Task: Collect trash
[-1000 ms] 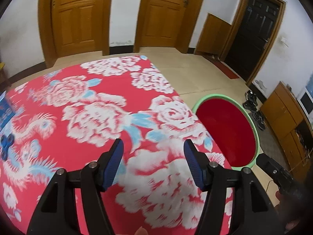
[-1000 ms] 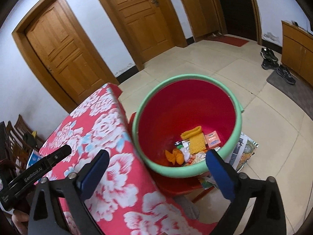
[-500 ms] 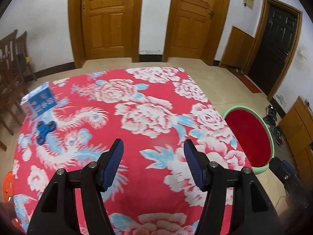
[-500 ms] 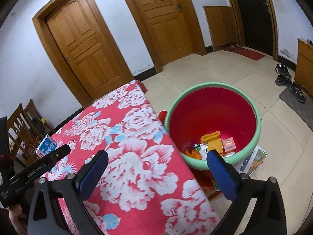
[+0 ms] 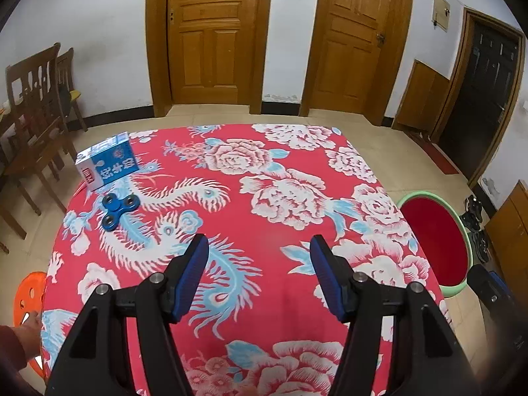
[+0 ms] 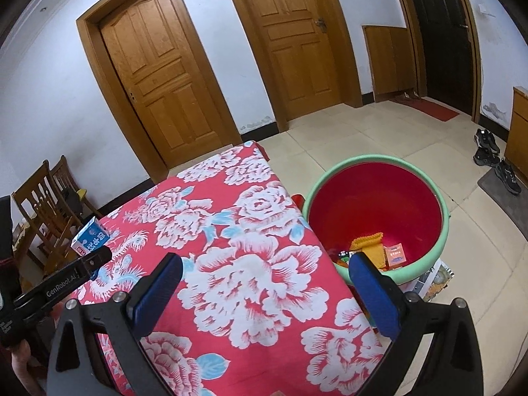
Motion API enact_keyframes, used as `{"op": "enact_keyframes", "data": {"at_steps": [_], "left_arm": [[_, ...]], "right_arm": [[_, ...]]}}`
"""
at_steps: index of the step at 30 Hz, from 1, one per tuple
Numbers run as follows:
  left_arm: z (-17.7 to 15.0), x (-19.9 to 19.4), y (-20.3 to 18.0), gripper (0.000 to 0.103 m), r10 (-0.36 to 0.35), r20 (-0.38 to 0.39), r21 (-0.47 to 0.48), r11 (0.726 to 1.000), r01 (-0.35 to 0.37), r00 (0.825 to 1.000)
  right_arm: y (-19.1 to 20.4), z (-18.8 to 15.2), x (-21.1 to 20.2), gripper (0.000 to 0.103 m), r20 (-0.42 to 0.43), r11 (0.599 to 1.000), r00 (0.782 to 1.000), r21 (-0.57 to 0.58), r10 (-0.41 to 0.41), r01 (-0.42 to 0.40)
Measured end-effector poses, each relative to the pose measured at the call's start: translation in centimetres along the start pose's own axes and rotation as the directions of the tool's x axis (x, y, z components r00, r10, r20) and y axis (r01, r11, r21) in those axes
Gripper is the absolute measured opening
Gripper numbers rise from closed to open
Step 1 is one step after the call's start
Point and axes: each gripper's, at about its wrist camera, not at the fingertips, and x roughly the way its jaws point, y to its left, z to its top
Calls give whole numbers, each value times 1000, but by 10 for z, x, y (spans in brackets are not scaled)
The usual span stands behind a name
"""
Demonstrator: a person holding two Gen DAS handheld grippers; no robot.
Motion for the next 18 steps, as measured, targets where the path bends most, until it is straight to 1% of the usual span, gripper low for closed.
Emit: {"op": "enact_keyframes", "data": {"at_steps": [7, 18], "left_arm": [[-3, -7, 13, 64, 25, 5, -33, 999, -25, 1000], [-4, -11, 20, 64, 29, 11, -57, 998, -28, 1000]], "right_arm": [[8, -1, -4, 103, 7, 1000, 1000, -16, 9, -9], [13, -2, -6, 103, 9, 1000, 1000, -25, 13, -12]]}}
